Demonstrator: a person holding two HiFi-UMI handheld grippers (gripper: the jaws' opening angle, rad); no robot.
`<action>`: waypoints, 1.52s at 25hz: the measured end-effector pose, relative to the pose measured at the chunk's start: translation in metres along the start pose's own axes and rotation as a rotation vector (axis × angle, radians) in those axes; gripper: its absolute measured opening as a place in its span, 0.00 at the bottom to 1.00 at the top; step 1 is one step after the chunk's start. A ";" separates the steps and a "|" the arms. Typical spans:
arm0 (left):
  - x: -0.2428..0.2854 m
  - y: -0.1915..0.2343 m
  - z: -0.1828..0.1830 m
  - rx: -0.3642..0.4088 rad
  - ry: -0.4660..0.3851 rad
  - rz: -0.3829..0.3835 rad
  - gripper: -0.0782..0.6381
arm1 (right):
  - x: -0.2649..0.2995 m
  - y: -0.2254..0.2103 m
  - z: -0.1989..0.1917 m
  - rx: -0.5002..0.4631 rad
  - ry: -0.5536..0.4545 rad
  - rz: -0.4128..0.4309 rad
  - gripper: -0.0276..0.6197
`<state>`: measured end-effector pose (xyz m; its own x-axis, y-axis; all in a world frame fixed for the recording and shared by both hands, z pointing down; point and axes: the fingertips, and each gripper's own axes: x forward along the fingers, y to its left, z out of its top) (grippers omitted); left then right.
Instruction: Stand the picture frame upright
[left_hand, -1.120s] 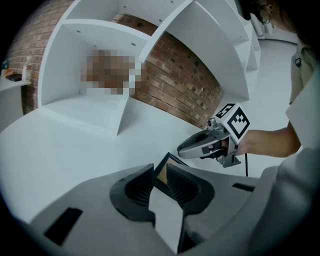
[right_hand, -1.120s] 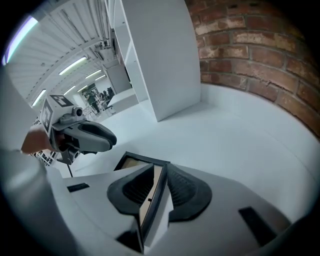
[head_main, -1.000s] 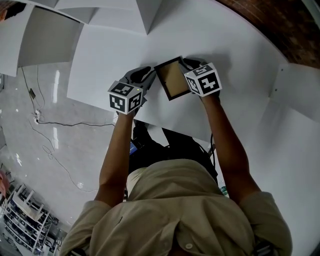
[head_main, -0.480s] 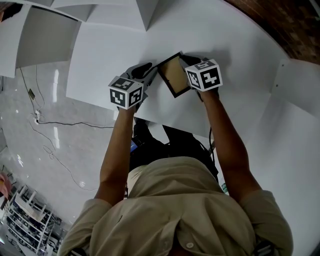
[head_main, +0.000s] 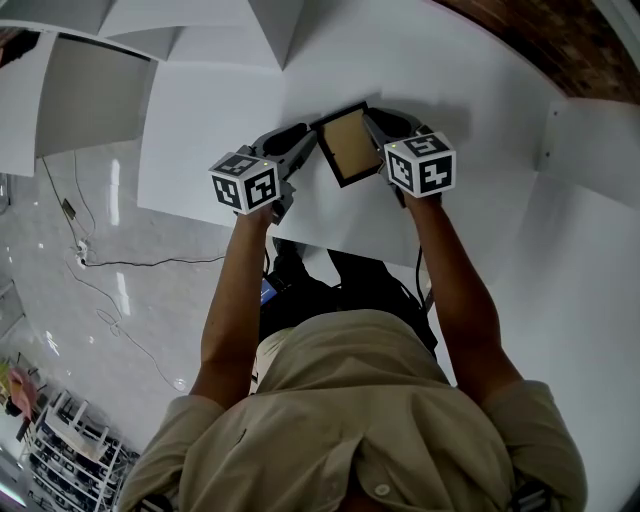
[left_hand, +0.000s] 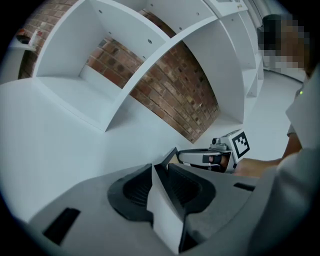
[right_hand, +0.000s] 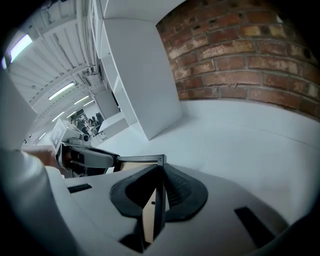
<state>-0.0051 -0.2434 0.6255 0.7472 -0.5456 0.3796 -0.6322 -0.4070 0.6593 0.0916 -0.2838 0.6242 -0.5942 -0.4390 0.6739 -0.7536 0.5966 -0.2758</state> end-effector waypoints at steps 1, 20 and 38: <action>0.000 -0.002 0.002 -0.012 -0.006 -0.018 0.23 | -0.004 0.000 0.002 0.002 -0.018 -0.007 0.10; 0.008 -0.065 0.036 0.224 -0.002 -0.291 0.22 | -0.065 0.012 0.025 -0.001 -0.232 -0.054 0.11; 0.002 -0.087 0.032 0.746 0.148 -0.436 0.21 | -0.087 0.033 0.024 -0.235 -0.146 0.035 0.27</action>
<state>0.0449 -0.2326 0.5480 0.9398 -0.1504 0.3068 -0.2149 -0.9582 0.1887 0.1115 -0.2416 0.5399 -0.6659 -0.4971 0.5562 -0.6562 0.7451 -0.1197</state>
